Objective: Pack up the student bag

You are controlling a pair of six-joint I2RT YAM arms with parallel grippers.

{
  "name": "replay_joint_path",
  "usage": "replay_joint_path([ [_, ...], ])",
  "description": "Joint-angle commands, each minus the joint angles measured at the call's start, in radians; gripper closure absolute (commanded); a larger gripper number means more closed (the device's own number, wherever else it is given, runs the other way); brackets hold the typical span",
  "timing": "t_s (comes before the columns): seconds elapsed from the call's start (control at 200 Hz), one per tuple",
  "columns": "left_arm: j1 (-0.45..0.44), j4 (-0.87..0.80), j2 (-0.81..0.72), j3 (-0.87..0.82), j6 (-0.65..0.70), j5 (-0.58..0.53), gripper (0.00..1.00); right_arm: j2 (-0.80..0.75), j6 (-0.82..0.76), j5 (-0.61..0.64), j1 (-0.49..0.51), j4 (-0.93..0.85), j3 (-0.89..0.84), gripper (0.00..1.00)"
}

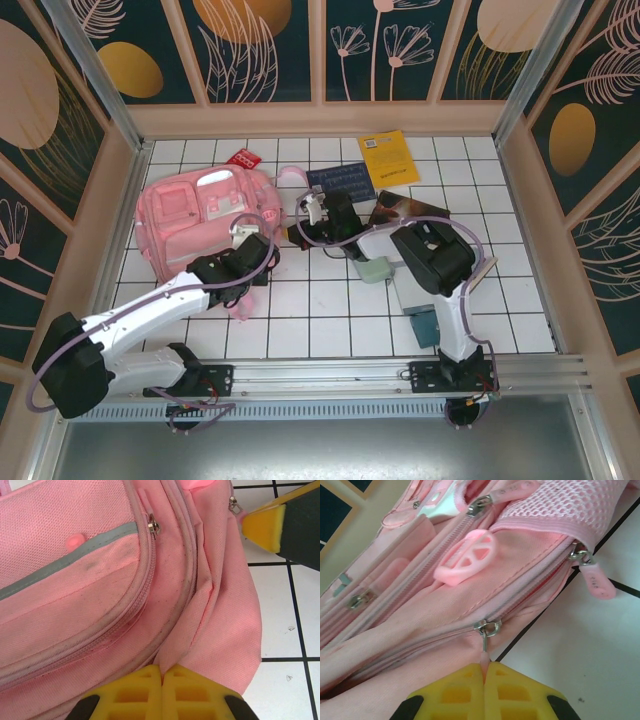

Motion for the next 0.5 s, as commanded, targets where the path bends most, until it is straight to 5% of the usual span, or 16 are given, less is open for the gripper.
replay_joint_path([
  [0.0,0.002,0.096,0.016,-0.008,-0.011,-0.072,1.00,-0.083,-0.038,-0.038,0.028,-0.021,-0.053,1.00],
  [0.495,0.002,0.173,0.037,-0.023,0.007,-0.072,1.00,-0.224,-0.031,-0.050,0.123,-0.026,-0.177,1.00],
])
